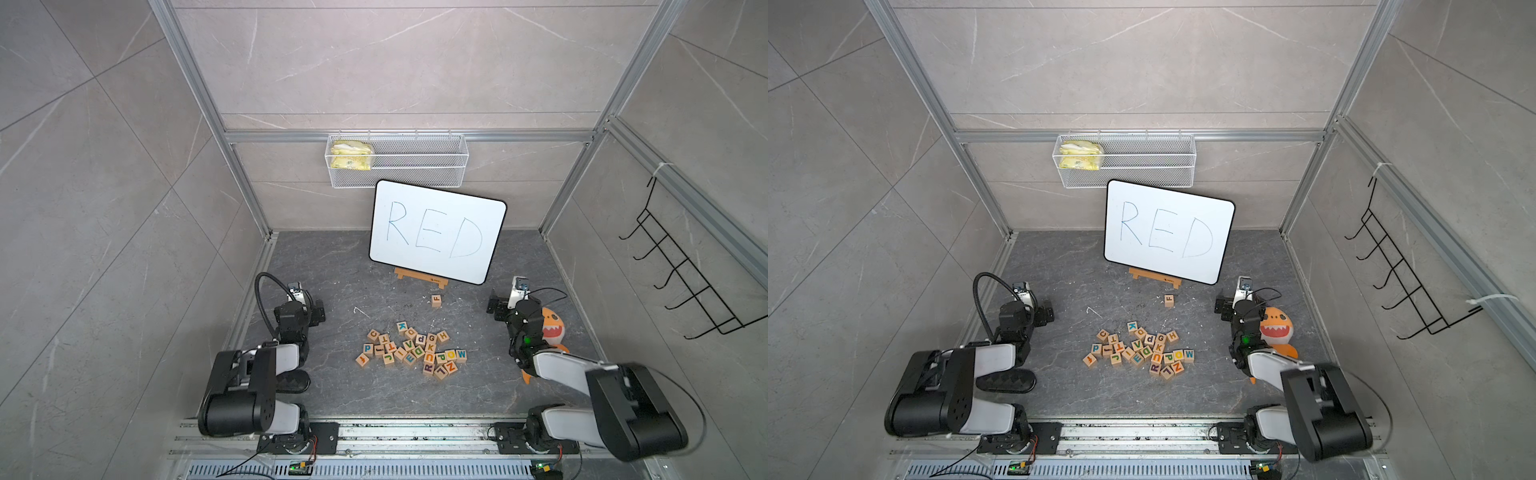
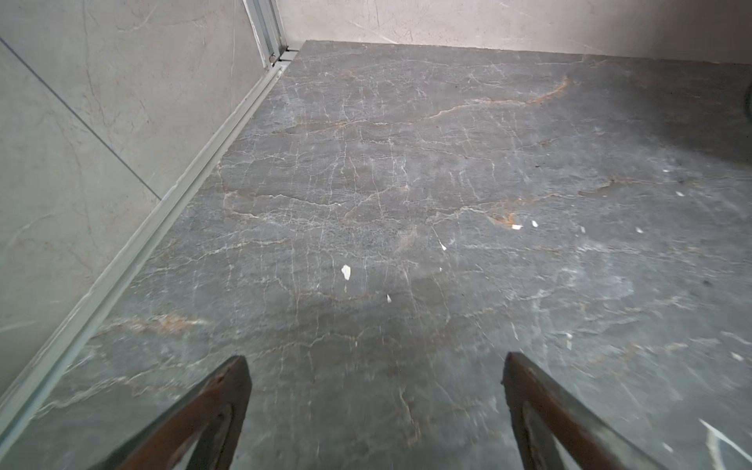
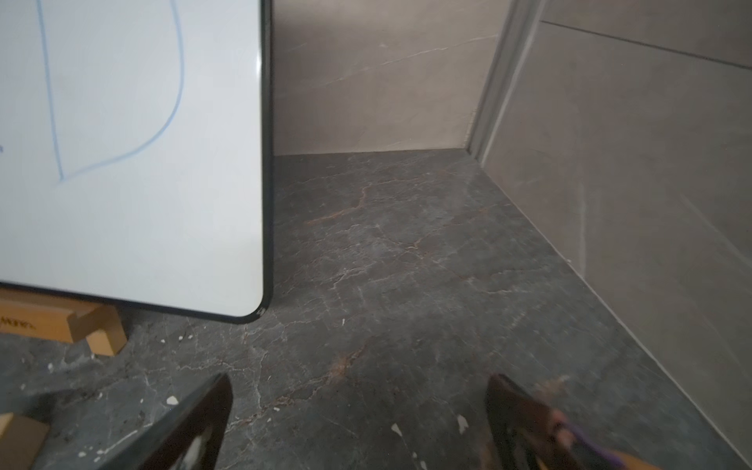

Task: Assemble the uppercase word "red" with letter blocks
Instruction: Move the letter block to the center of the board.

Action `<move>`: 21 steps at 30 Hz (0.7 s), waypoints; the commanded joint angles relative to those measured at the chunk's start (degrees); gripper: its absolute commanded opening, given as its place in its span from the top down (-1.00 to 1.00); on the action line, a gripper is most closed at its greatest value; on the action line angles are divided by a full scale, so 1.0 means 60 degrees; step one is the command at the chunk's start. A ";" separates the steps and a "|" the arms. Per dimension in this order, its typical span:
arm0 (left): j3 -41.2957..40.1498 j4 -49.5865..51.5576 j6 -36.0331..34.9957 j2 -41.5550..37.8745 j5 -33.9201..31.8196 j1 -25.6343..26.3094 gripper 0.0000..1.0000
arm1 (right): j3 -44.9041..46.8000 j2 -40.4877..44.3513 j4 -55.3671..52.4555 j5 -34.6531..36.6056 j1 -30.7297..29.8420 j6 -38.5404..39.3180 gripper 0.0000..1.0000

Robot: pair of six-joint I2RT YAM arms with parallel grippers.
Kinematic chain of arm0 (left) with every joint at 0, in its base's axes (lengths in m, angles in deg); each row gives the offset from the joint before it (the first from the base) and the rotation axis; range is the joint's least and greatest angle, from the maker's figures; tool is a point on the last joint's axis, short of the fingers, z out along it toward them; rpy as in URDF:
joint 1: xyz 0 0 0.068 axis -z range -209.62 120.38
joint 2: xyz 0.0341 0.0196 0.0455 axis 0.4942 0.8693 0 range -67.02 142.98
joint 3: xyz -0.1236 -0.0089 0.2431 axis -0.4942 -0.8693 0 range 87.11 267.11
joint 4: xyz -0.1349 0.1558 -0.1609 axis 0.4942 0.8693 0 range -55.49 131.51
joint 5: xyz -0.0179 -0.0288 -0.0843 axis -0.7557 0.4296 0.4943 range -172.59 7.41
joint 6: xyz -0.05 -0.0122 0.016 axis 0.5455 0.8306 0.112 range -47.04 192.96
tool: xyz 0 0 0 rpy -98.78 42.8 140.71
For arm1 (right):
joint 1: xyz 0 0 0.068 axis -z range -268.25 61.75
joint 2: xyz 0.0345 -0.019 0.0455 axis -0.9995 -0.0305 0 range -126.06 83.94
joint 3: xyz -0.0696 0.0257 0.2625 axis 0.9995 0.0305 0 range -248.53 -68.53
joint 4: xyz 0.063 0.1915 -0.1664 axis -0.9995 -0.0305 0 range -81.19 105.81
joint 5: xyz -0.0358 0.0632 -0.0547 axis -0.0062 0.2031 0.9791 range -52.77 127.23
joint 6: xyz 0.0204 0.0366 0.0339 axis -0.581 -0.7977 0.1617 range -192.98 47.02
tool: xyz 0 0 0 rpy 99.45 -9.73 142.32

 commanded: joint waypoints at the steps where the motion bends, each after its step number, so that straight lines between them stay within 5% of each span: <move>1: 0.0561 0.2046 0.1837 -0.2746 -0.0667 -0.0025 -1.00 | -0.0907 0.1594 -0.4636 0.2571 -0.0020 -0.2899 -1.00; 2: 0.0569 0.2735 0.3092 -0.3518 -0.0910 -0.0032 -1.00 | -0.1388 0.1929 -0.6611 0.3281 0.0012 -0.4430 -0.99; 6: -0.0140 0.2909 0.5867 -0.5428 -0.0053 -0.0061 -1.00 | -0.2350 0.2135 -0.7547 -0.0427 0.0228 -0.4140 -0.91; 9: -0.0146 0.2861 0.6017 -0.5782 0.1646 -0.0069 -0.98 | -0.3686 0.1240 -0.8865 -0.2127 -0.0034 -0.4484 -0.67; 14: 0.1161 0.4512 0.5629 -0.4551 0.4357 0.0224 -0.61 | -0.4665 0.0172 -0.9014 -0.1300 -0.2765 -0.4356 -0.57; 16: 0.1466 0.4905 0.5405 -0.3997 0.4316 0.0946 -0.57 | -0.5027 -0.0481 -0.8747 -0.1491 -0.3580 -0.4482 -0.34; 21: 0.2374 0.6226 0.4373 -0.3025 0.1851 0.4511 -0.56 | -0.5768 -0.2265 -0.7917 -0.1423 -0.4920 -0.4734 0.02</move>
